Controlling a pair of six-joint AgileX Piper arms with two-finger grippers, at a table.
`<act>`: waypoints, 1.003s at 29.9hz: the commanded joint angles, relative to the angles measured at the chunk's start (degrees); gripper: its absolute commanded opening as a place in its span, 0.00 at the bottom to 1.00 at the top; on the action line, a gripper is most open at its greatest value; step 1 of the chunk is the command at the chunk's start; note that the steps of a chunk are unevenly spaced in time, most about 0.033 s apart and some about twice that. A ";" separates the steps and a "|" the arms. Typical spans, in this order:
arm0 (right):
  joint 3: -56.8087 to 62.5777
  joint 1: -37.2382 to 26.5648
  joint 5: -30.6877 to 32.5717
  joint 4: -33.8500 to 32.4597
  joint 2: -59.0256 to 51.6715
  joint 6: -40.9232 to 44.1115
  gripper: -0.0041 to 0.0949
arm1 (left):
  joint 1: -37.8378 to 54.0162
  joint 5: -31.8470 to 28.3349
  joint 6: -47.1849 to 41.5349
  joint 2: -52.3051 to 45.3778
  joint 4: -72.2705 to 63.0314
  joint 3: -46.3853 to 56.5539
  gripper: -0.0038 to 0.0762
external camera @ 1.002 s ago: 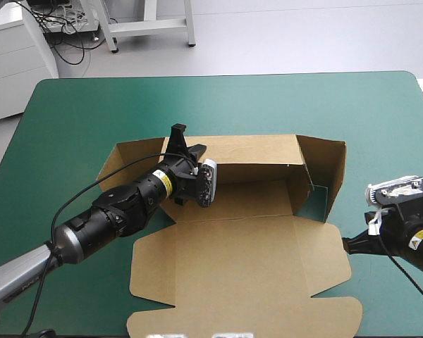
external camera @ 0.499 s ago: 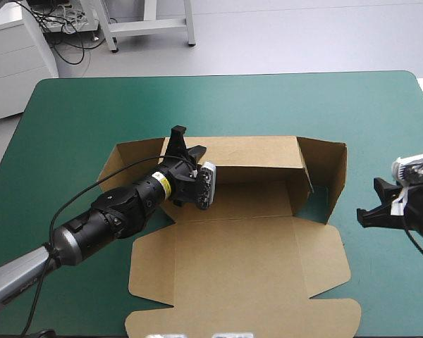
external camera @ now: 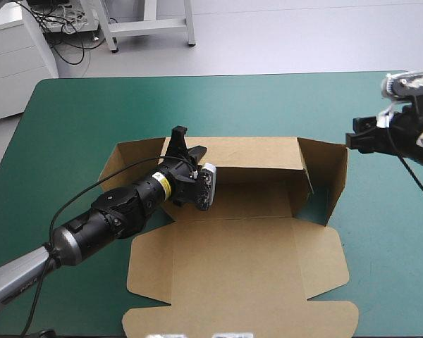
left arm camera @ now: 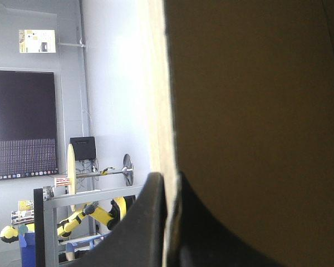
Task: Fold the box
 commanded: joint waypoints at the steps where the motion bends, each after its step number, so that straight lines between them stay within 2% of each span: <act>1: -5.87 -0.36 -2.11 0.34 6.58 0.75 0.77 | -0.33 -2.22 -1.44 -1.12 -0.30 -0.68 0.01; 7: -15.95 -0.36 1.15 0.47 18.84 2.37 0.77 | -0.33 -2.22 -1.80 -1.12 -0.30 -0.68 0.01; 12: -23.00 -0.60 7.21 0.47 27.12 2.73 0.77 | -0.33 -1.44 -3.61 -1.12 -0.39 -0.68 0.01; 15: -25.43 -2.42 10.31 4.44 30.98 2.73 0.77 | -0.33 -1.32 -3.61 -1.12 -0.39 -0.68 0.01; 19: -25.44 -6.36 10.82 13.68 33.83 1.15 0.77 | -0.33 -0.31 -3.61 -1.12 -0.39 -0.68 0.01; 24: -24.20 -9.05 11.79 12.16 34.92 1.02 0.77 | -0.33 0.33 -3.61 -1.12 -0.39 -0.68 0.01; 30: -19.72 -9.43 11.64 12.57 34.92 -0.40 0.77 | -0.33 -1.56 -3.61 -1.12 -0.39 -0.68 0.01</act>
